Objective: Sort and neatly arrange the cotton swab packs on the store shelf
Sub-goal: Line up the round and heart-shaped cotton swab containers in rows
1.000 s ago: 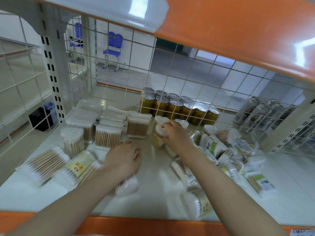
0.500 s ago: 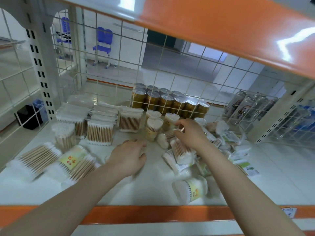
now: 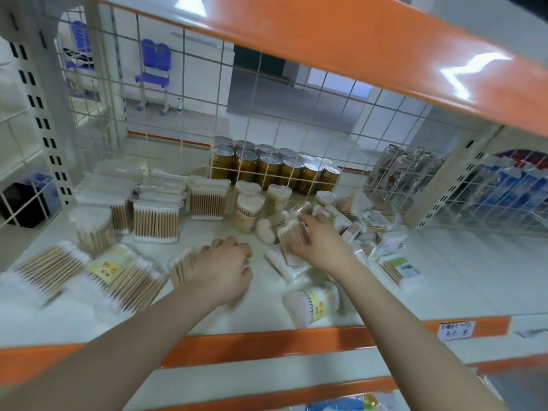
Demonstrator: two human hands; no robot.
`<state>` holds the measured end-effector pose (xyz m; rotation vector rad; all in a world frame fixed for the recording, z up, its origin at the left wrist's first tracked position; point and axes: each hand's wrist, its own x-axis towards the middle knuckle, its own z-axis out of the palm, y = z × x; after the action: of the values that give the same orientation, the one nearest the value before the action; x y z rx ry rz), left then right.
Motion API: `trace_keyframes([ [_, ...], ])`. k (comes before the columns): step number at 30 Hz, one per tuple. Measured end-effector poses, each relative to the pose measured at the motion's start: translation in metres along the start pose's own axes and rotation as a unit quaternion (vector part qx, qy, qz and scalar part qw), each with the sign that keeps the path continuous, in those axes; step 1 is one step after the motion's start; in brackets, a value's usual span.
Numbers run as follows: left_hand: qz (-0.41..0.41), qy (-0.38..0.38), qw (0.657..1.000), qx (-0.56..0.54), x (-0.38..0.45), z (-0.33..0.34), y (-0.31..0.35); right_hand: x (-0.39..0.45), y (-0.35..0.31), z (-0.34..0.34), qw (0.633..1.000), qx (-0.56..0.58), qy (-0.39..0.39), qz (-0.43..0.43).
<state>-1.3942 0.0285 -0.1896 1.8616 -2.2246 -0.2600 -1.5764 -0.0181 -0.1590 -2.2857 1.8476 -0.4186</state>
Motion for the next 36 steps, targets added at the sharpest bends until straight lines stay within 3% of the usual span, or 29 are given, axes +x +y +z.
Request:
trace_keyframes([
  [16, 0.006, 0.022, 1.000, -0.003, -0.015, 0.000, -0.002, -0.027, -0.001, 0.013, 0.998, 0.049, 0.028, 0.016],
  [30, -0.002, 0.045, 0.999, -0.013, -0.014, -0.003, -0.005, -0.021, -0.002, -0.016, 0.989, 0.098, 0.105, 0.018],
  [36, 0.007, 0.058, 0.998, -0.033, -0.011, -0.002, -0.006, -0.014, -0.009, -0.020, 0.989, 0.121, 0.085, 0.016],
])
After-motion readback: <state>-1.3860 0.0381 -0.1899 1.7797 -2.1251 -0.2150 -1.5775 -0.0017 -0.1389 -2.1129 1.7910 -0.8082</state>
